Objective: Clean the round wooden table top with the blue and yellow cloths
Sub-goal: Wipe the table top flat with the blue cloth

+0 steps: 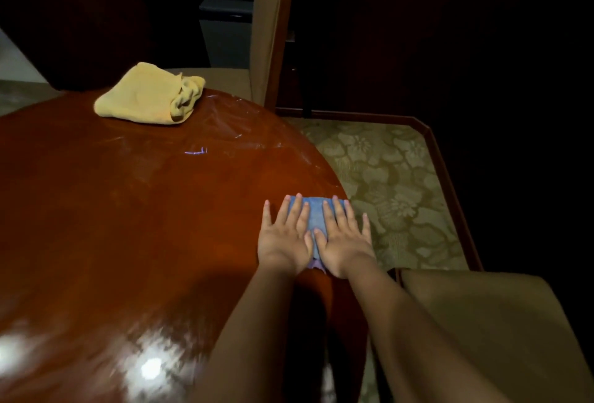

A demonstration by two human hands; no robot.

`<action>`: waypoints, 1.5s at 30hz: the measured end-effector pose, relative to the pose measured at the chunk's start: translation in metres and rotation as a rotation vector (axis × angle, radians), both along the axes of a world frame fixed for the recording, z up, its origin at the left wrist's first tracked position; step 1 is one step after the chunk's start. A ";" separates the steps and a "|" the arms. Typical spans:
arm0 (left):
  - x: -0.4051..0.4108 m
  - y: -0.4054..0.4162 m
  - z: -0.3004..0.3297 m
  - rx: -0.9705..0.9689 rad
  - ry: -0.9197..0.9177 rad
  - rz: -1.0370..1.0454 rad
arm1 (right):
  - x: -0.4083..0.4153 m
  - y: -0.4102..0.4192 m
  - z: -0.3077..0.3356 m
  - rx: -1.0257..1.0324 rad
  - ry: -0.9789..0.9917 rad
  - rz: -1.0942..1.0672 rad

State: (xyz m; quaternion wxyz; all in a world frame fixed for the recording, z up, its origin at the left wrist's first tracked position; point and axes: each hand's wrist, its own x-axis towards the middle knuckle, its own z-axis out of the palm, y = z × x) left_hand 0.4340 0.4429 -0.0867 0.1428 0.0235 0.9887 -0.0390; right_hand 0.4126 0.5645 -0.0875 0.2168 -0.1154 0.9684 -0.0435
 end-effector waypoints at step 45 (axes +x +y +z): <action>0.143 0.046 0.009 -0.059 -0.085 0.017 | 0.134 0.051 -0.002 -0.077 -0.052 0.065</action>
